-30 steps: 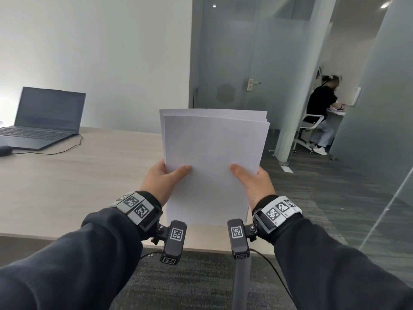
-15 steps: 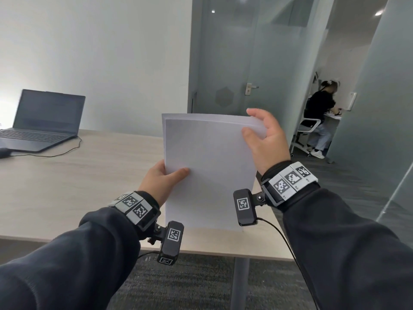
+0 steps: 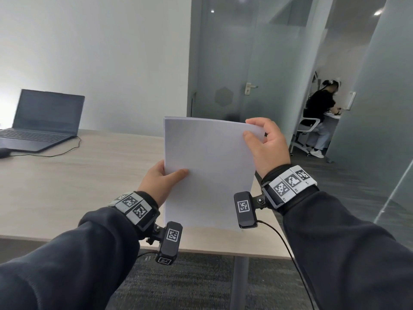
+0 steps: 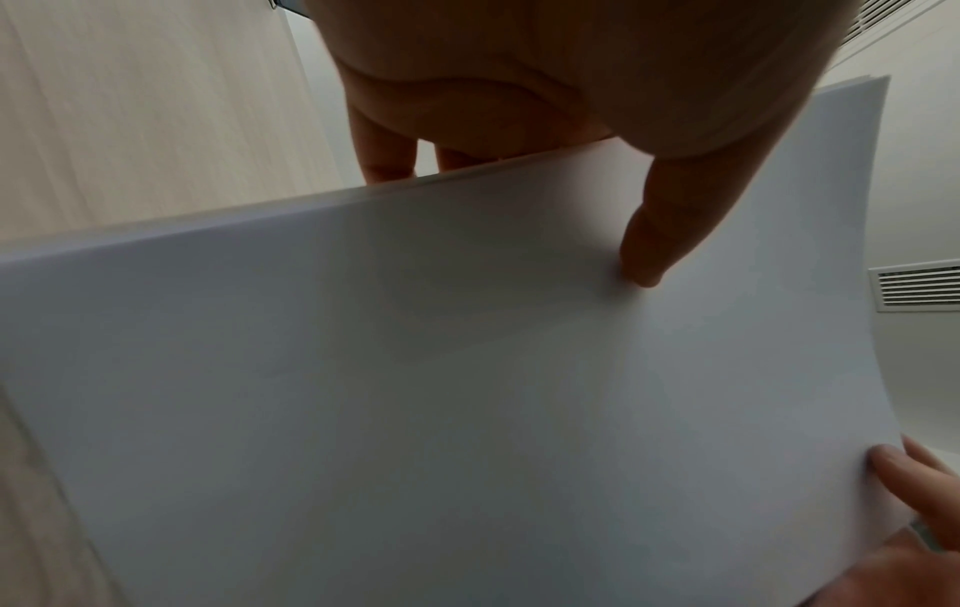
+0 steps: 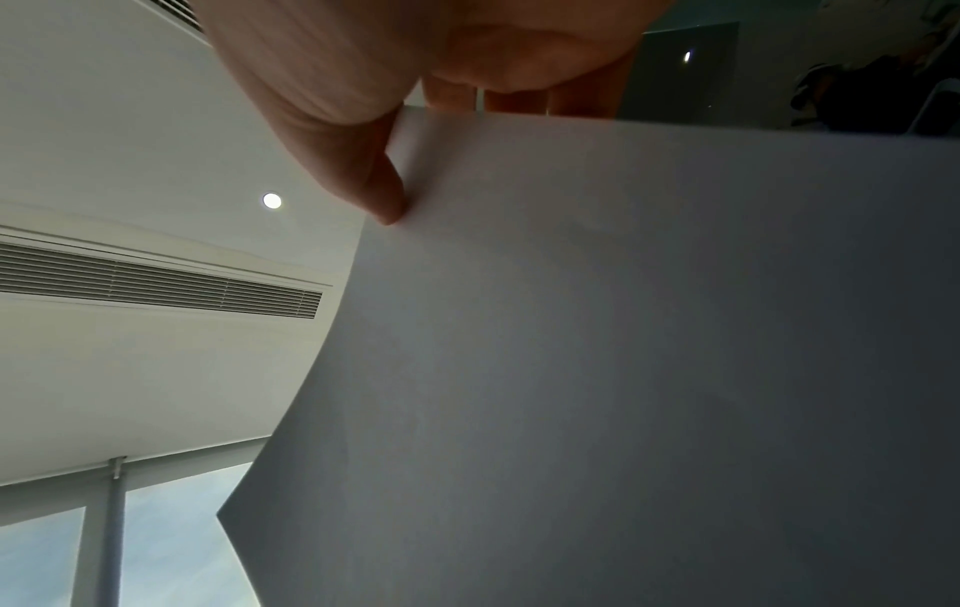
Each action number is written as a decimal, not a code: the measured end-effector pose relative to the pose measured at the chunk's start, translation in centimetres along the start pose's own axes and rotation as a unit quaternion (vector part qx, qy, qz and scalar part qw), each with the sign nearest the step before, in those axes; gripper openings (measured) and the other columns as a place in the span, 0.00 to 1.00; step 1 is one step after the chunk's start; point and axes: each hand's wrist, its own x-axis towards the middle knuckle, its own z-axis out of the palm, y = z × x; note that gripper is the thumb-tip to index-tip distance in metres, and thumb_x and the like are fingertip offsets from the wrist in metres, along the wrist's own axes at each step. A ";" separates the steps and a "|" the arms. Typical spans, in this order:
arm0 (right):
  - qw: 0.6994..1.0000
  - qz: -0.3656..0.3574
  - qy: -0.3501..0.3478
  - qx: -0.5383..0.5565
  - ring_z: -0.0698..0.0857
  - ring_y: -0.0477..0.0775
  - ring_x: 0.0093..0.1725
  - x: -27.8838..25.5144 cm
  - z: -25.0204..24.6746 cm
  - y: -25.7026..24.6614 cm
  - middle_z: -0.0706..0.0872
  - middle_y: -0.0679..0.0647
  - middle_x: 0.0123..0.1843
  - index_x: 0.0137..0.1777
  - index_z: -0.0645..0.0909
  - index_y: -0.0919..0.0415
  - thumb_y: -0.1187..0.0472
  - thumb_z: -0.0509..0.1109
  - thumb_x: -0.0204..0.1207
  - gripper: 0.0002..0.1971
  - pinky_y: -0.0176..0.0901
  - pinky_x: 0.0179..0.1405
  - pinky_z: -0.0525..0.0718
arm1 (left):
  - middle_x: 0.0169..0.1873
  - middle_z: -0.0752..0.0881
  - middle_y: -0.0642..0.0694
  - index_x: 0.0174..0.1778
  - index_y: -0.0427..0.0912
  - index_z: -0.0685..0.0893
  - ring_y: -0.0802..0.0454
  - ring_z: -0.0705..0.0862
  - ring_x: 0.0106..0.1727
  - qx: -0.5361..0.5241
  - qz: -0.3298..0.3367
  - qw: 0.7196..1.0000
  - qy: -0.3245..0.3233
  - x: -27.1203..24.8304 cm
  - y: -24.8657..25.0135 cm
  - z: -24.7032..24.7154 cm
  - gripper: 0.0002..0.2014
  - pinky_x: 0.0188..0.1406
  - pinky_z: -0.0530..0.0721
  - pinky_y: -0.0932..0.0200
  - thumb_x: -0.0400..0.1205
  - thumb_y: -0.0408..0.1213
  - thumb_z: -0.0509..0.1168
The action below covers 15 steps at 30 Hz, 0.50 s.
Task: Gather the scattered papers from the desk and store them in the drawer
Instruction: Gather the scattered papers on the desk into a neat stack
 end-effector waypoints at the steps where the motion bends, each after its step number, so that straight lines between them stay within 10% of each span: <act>1: 1.000 0.003 0.001 0.000 0.86 0.54 0.57 0.0 0.0 -0.1 0.86 0.49 0.59 0.51 0.82 0.36 0.57 0.71 0.73 0.13 0.61 0.60 0.85 | 0.50 0.94 0.48 0.57 0.48 0.87 0.47 0.93 0.51 0.001 0.000 1.000 0.000 0.0 -0.1 0.0 0.21 0.57 0.88 0.44 0.68 0.45 0.77; 7: 0.986 0.107 -0.007 0.130 0.90 0.55 0.51 -1.0 0.0 1.4 0.88 0.59 0.58 0.69 0.70 0.37 0.64 0.75 0.74 0.29 0.54 0.54 0.90 | 0.49 0.94 0.47 0.57 0.46 0.87 0.46 0.93 0.51 -0.011 -0.017 1.000 -0.008 -0.2 -1.0 0.2 0.21 0.55 0.88 0.46 0.67 0.42 0.77; 11: 0.959 0.210 -0.030 0.189 0.91 0.58 0.53 -4.2 0.6 4.1 0.92 0.60 0.56 0.69 0.76 0.61 0.69 0.76 0.76 0.22 0.64 0.60 0.88 | 0.51 0.94 0.44 0.58 0.43 0.87 0.42 0.92 0.54 -0.022 -0.027 0.999 -0.021 -0.4 -1.7 0.4 0.22 0.58 0.87 0.44 0.66 0.38 0.76; 15: 0.943 0.278 -0.082 0.162 0.91 0.54 0.58 -7.5 0.9 6.9 0.94 0.51 0.55 0.58 0.88 0.55 0.59 0.80 0.74 0.12 0.61 0.69 0.83 | 0.49 0.94 0.43 0.55 0.41 0.89 0.43 0.92 0.52 -0.017 -0.033 0.999 -0.019 -0.3 -2.2 0.7 0.25 0.61 0.87 0.42 0.62 0.44 0.79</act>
